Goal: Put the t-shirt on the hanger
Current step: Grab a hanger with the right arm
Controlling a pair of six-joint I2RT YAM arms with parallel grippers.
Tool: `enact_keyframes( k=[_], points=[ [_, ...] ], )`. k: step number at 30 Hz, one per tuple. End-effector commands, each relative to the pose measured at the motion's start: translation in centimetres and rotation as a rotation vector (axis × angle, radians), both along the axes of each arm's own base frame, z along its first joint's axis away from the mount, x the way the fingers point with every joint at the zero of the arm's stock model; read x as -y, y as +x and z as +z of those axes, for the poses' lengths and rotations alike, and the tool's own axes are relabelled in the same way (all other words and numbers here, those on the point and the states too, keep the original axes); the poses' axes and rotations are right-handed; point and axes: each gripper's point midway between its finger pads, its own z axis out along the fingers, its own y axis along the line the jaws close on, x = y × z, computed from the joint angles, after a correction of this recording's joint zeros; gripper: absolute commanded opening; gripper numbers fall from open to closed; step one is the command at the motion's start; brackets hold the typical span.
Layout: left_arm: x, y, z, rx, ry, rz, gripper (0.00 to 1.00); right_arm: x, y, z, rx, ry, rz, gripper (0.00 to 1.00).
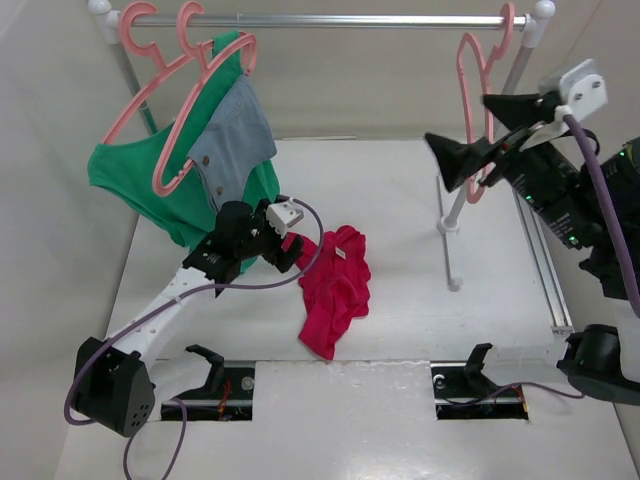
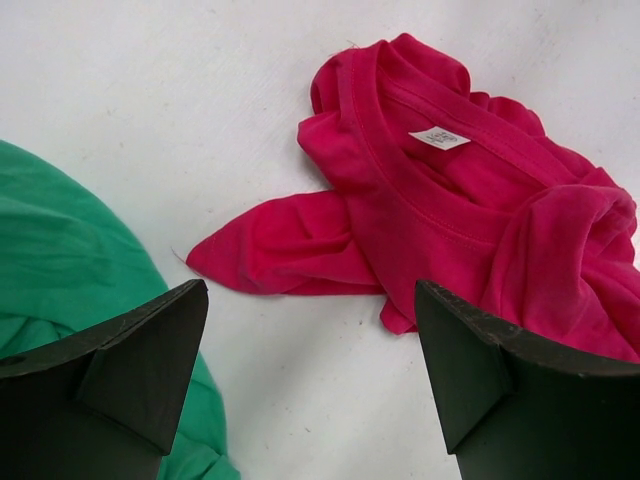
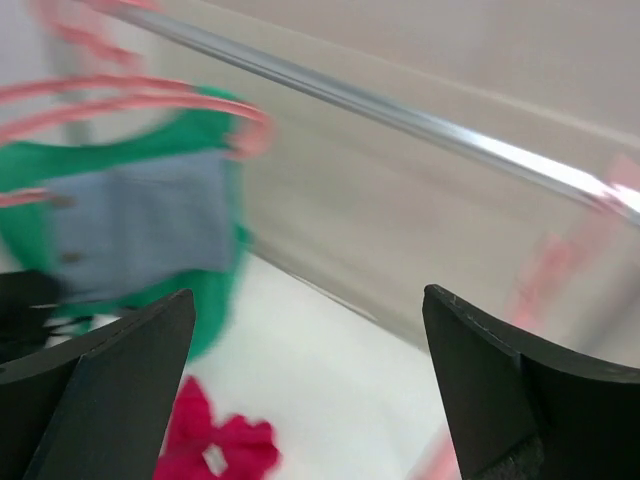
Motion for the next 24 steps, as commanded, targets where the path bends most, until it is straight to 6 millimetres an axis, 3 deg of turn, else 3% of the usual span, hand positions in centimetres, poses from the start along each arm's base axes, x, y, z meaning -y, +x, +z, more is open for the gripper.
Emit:
enact_keyframes(
  k=[1, 5, 9, 14, 17, 21, 24],
  points=[
    [0.5, -0.2, 2.1, 0.062, -0.06, -0.008, 0.81, 8.7, 3.3, -4.6, -0.168, -0.069, -0.522, 1.0],
    [0.2, -0.5, 1.6, 0.057, -0.053, 0.0, 0.81, 13.1, 4.5, -5.6, -0.191, -0.066, -0.711, 1.0],
    [0.2, -0.5, 1.6, 0.051, -0.059, 0.004, 0.81, 12.8, 7.6, -8.6, -0.273, -0.205, -0.748, 0.98],
    [0.1, -0.6, 2.1, 0.07, -0.068, 0.004, 0.81, 12.8, 9.0, -9.3, -0.295, -0.181, -0.785, 0.91],
    [0.0, -0.8, 2.0, 0.07, -0.068, 0.004, 0.81, 13.0, 9.8, -9.3, -0.289, -0.16, -0.79, 0.81],
    [0.0, -0.9, 2.2, 0.079, -0.072, 0.003, 0.81, 12.9, 11.3, -11.3, -0.327, -0.204, -0.789, 0.7],
    [-0.1, -1.1, 2.1, 0.079, -0.072, 0.003, 0.81, 13.0, 11.6, -12.2, -0.34, -0.2, -0.775, 0.4]
  ],
)
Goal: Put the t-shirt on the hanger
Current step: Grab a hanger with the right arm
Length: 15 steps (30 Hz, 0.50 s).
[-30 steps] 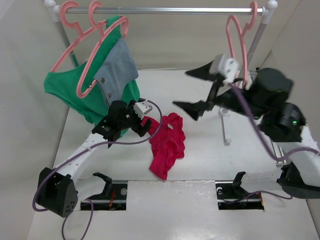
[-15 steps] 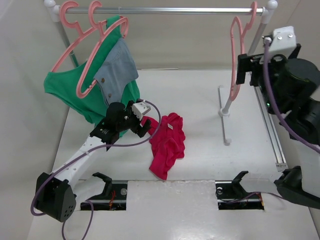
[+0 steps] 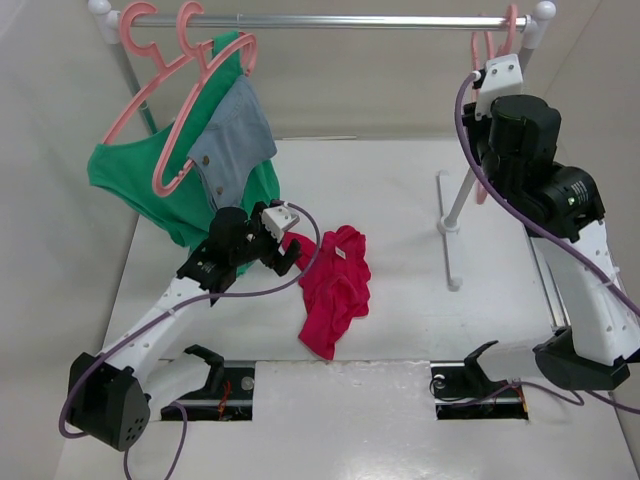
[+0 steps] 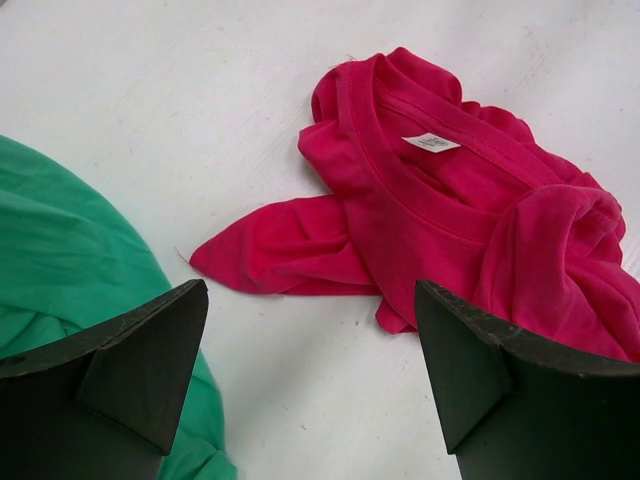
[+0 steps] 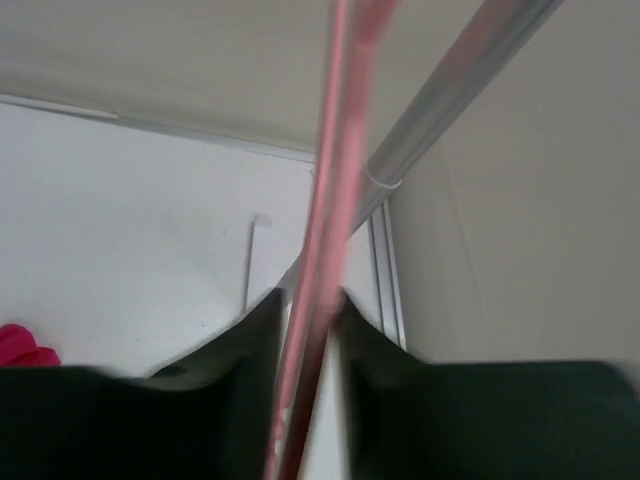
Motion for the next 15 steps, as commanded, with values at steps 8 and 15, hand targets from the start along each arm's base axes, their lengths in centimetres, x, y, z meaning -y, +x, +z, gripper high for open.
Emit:
enact_keyframes(
  k=[8, 15],
  points=[
    [0.1, -0.2, 0.7, 0.032, -0.03, 0.001, 0.8, -0.9, -0.7, 0.4, 0.04, 0.078, 0.093, 0.0],
    [0.2, -0.1, 0.9, 0.041, -0.034, 0.001, 0.8, -4.6, -0.4, 2.0, 0.121, 0.034, 0.34, 0.0]
  ],
)
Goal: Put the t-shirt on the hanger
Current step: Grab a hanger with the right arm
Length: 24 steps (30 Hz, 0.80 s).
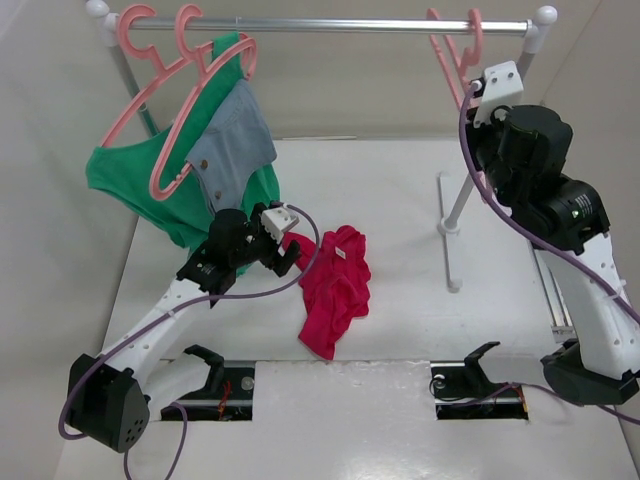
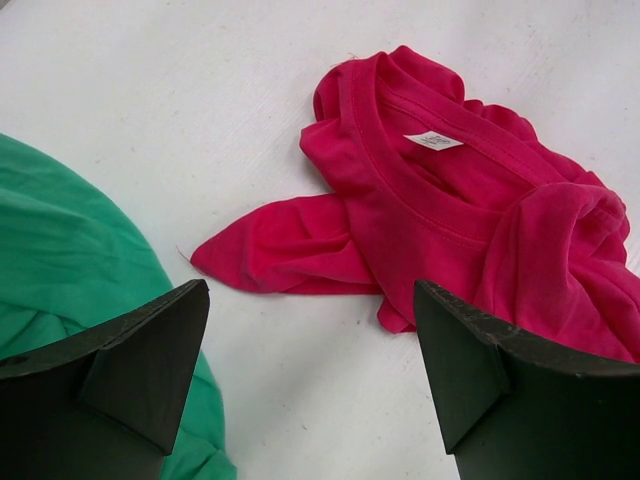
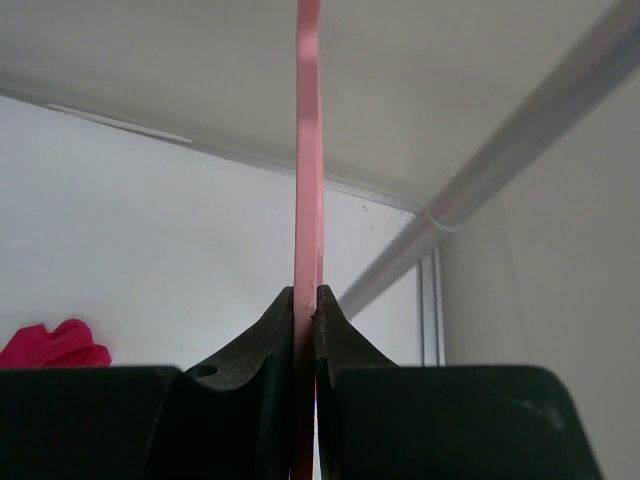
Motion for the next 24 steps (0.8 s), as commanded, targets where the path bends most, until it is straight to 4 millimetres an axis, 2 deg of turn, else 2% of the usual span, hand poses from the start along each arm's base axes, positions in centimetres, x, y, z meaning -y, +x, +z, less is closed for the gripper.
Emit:
enact_keyframes(
  k=[1, 2, 4, 5, 7, 11, 12, 14, 16, 17, 18, 20, 21, 22, 23, 24],
  points=[
    [0.3, 0.0, 1.1, 0.04, -0.027, -0.007, 0.8, -3.2, -0.5, 2.8, 0.111, -0.006, 0.218, 0.0],
    [0.3, 0.0, 1.1, 0.04, -0.027, -0.007, 0.78, -4.1, -0.5, 3.5, 0.142, -0.011, 0.276, 0.0],
    [0.3, 0.0, 1.1, 0.04, -0.027, -0.007, 0.78, -5.1, -0.7, 4.1, 0.167, -0.02, 0.335, 0.0],
    [0.3, 0.1, 0.8, 0.032, -0.023, -0.007, 0.76, -5.4, -1.1, 5.0, 0.206, -0.041, 0.37, 0.0],
    [0.3, 0.1, 0.8, 0.032, -0.023, -0.007, 0.75, -6.7, -1.5, 5.6, 0.234, -0.061, 0.456, 0.0],
    [0.2, 0.9, 0.5, 0.014, -0.003, 0.016, 0.68, -9.4, -2.4, 5.1, 0.243, -0.104, 0.563, 0.0],
    [0.3, 1.1, 0.1, -0.008, 0.007, 0.016, 0.67, -9.5, -2.2, 4.5, 0.232, -0.118, 0.566, 0.0],
    [0.6, 1.0, 0.4, -0.016, 0.023, -0.017, 0.67, -10.1, -2.1, 3.5, 0.214, -0.135, 0.59, 0.0],
    [1.5, 1.0, -0.1, -0.041, 0.047, -0.048, 0.67, -11.3, -2.0, 1.9, 0.187, -0.15, 0.637, 0.0],
    [2.0, 1.3, 0.9, -0.023, 0.053, -0.065, 0.69, -11.7, -2.0, 1.2, 0.174, -0.152, 0.659, 0.0],
    [2.3, 1.1, 0.6, -0.047, 0.078, -0.084, 0.71, -12.0, -2.4, 0.9, 0.171, -0.15, 0.684, 0.0],
    [3.8, 0.8, -0.3, -0.101, 0.119, -0.145, 0.74, -11.9, -2.7, -1.7, 0.113, -0.139, 0.686, 0.0],
    [4.7, 0.8, 0.8, -0.117, 0.123, -0.172, 0.75, -11.9, -2.8, -2.6, 0.097, -0.127, 0.685, 0.0],
    [5.4, 1.1, -0.3, -0.153, 0.158, -0.186, 0.75, -11.8, -3.0, -3.7, 0.081, -0.117, 0.684, 0.0],
    [6.6, 0.7, -0.5, -0.17, 0.17, -0.22, 0.75, -11.5, -3.6, -6.0, 0.044, -0.088, 0.681, 0.0],
    [7.5, 1.3, 0.3, -0.158, 0.174, -0.225, 0.74, -11.4, -3.9, -7.1, 0.025, -0.072, 0.678, 0.0]
  ],
)
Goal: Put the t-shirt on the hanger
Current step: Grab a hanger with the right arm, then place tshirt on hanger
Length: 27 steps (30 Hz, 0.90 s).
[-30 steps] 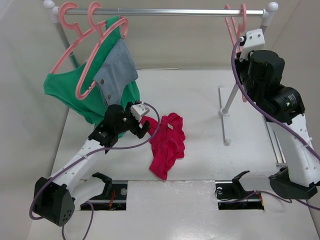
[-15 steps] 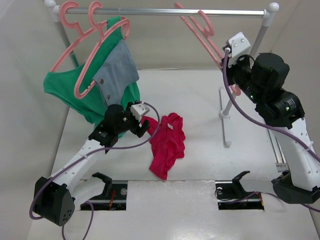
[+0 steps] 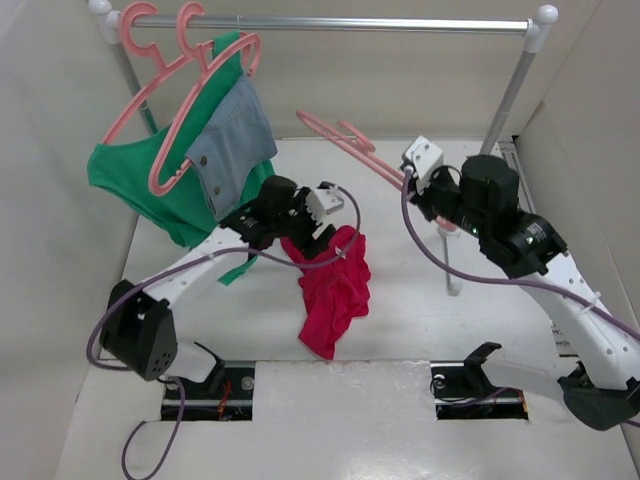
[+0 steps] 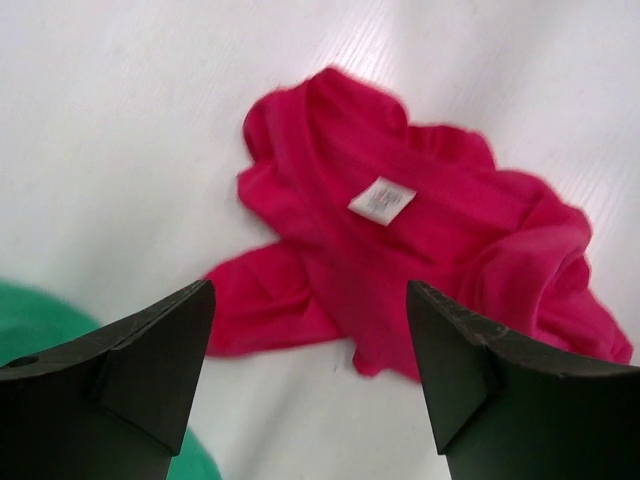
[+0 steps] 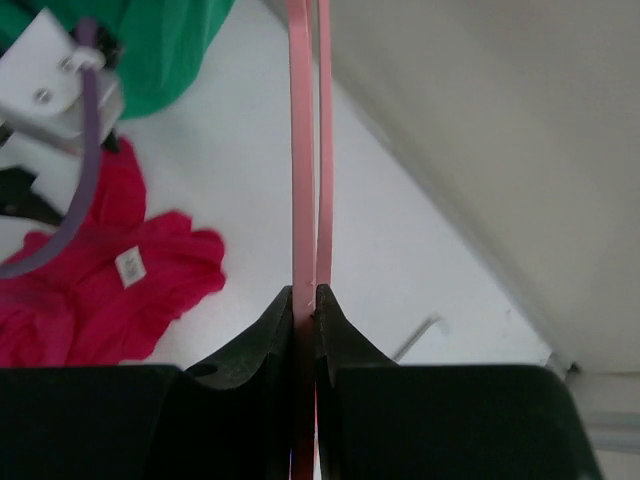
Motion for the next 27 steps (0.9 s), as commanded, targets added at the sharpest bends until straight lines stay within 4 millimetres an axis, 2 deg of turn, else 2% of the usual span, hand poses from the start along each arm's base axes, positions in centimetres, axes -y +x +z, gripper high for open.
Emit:
enact_keyframes(
  k=[1, 3, 4, 6, 8, 9, 11, 12, 16, 17, 18, 19, 22, 27],
  points=[
    [2.5, -0.9, -0.5, -0.052, 0.049, -0.09, 0.72, 0.7, -2.0, -1.5, -0.015, 0.113, -0.006, 0.0],
    [3.3, -1.0, -1.8, -0.071, 0.08, -0.111, 0.72, 1.5, -2.5, -3.5, -0.058, 0.121, -0.035, 0.0],
    [3.8, -0.2, -1.8, -0.051, 0.075, -0.103, 0.72, 1.9, -2.8, -4.4, -0.073, 0.124, -0.05, 0.0],
    [4.5, 0.4, -3.8, -0.075, 0.091, -0.097, 0.72, 3.1, -3.3, -6.5, -0.119, 0.137, -0.101, 0.0],
    [5.4, 1.9, -3.8, -0.058, 0.075, -0.076, 0.71, 4.3, -3.6, -7.8, -0.149, 0.142, -0.153, 0.0],
    [5.8, 2.3, -5.1, -0.087, 0.084, -0.068, 0.7, 5.1, -4.1, -8.9, -0.179, 0.137, -0.181, 0.0],
    [7.0, 3.9, -4.4, -0.084, 0.045, -0.016, 0.68, 5.8, -4.5, -10.2, -0.237, 0.168, -0.23, 0.0],
    [7.4, 4.4, -5.1, -0.1, 0.04, -0.005, 0.66, 6.2, -5.1, -11.5, -0.275, 0.161, -0.255, 0.0],
    [9.1, 6.6, -4.6, -0.082, -0.032, 0.059, 0.65, 7.3, -6.1, -14.4, -0.364, 0.185, -0.334, 0.0],
    [9.2, 6.8, -4.8, -0.087, -0.039, 0.065, 0.65, 7.4, -6.3, -14.5, -0.365, 0.196, -0.336, 0.0],
    [9.8, 7.4, -4.1, -0.074, -0.059, 0.069, 0.65, 7.4, -6.4, -14.5, -0.365, 0.196, -0.336, 0.0],
    [10.0, 7.6, -4.6, -0.088, -0.058, 0.076, 0.65, 7.5, -6.5, -14.8, -0.367, 0.194, -0.337, 0.0],
    [10.5, 8.0, -4.4, -0.087, -0.066, 0.069, 0.65, 7.5, -6.5, -14.8, -0.371, 0.201, -0.341, 0.0],
    [9.8, 9.4, -5.9, -0.03, -0.018, 0.105, 0.61, 7.5, -6.0, -14.8, -0.375, 0.186, -0.349, 0.0]
  ],
)
